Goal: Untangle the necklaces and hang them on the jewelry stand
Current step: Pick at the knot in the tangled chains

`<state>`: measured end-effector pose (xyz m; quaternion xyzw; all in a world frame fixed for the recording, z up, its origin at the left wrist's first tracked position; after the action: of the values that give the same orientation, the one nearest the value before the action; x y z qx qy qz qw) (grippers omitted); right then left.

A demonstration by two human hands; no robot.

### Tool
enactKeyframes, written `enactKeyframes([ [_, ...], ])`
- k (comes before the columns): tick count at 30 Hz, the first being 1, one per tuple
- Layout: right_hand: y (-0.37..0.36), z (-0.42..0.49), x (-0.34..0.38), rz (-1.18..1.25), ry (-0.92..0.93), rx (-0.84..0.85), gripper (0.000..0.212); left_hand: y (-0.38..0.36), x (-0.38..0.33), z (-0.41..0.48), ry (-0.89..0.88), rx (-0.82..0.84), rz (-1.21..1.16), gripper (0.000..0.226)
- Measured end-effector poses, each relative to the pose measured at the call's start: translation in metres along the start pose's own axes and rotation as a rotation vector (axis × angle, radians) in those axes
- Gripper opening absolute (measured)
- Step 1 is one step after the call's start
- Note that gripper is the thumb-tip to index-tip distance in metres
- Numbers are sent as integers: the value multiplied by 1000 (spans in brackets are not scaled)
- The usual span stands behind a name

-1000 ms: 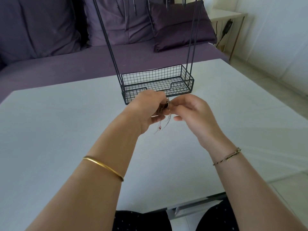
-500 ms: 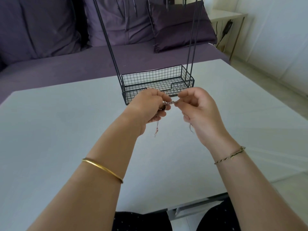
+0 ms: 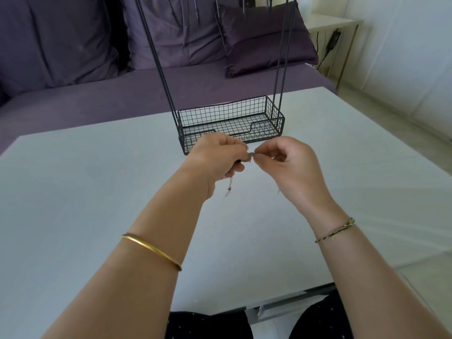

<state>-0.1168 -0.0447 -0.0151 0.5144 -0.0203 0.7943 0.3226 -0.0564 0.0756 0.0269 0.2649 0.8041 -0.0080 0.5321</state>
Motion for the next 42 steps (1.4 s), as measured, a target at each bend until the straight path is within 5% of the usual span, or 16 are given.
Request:
enactKeyframes([
  [13, -3, -2, 2, -137, 62, 80, 7, -5, 6, -2, -221, -122, 425, 6],
  [42, 4, -1, 3, 149, -131, 96, 18, -3, 4, -4, -153, 17, 279, 2],
])
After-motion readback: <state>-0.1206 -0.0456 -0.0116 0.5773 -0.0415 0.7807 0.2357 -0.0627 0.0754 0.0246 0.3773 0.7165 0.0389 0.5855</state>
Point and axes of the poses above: each hand's wrist, its own z-axis towards the middle knuckle, its own y-axis out of the back of the hand, x = y × z, the point moved 1 cm from there along z, towards the middle knuckle, and after that the axes turned 12 degrees about y, right-handed, at the moved point
